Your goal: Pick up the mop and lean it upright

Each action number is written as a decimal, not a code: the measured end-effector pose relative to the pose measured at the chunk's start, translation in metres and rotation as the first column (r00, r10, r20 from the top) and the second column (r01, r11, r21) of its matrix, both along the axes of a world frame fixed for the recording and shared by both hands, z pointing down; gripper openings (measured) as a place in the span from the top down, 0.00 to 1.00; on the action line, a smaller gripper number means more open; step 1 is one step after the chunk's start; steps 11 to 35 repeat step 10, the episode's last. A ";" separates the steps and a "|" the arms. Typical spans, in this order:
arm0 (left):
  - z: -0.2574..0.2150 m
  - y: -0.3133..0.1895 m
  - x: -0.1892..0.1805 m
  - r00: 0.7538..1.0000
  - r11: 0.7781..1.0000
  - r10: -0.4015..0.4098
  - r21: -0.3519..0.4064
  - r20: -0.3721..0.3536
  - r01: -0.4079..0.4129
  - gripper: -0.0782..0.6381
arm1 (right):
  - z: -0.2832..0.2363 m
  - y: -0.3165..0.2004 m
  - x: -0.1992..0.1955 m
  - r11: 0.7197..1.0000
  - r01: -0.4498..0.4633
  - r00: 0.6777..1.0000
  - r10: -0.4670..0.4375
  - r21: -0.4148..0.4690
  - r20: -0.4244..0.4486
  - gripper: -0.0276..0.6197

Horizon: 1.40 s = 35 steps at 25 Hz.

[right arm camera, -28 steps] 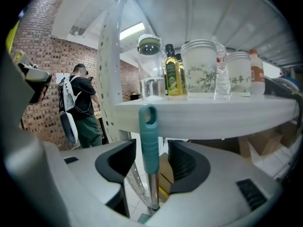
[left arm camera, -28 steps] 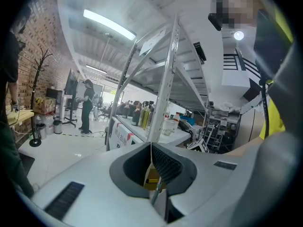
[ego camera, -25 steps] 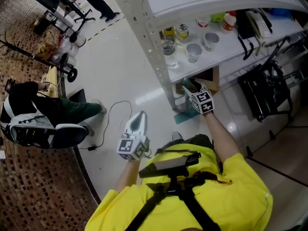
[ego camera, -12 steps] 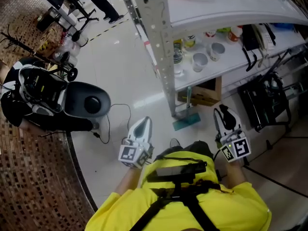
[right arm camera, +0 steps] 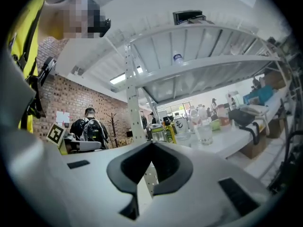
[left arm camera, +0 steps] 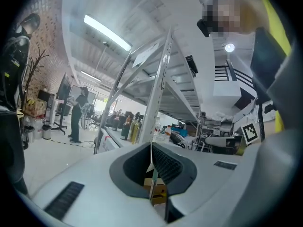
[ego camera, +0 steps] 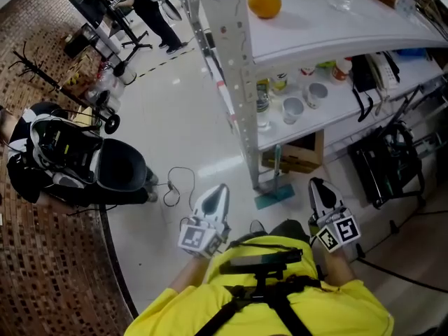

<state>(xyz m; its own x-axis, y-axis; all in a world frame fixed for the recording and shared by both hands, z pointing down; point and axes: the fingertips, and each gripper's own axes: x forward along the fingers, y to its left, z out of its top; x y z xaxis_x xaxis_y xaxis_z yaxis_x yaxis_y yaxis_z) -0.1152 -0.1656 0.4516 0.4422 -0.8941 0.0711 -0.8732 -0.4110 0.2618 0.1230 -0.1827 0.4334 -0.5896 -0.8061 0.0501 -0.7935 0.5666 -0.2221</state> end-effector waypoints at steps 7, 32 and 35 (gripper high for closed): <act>-0.002 0.001 -0.002 1.000 1.000 -0.010 0.016 0.004 0.010 0.83 | 0.000 -0.007 -0.012 0.999 0.036 0.999 -0.035 0.014 -0.027 0.95; 0.002 0.008 -0.004 1.000 1.000 0.008 -0.008 0.001 -0.008 0.83 | -0.002 -0.005 -0.017 0.999 0.038 0.999 -0.038 0.009 -0.009 0.95; 0.002 0.008 -0.004 1.000 1.000 0.008 -0.008 0.001 -0.008 0.83 | -0.002 -0.005 -0.017 0.999 0.038 0.999 -0.038 0.009 -0.009 0.95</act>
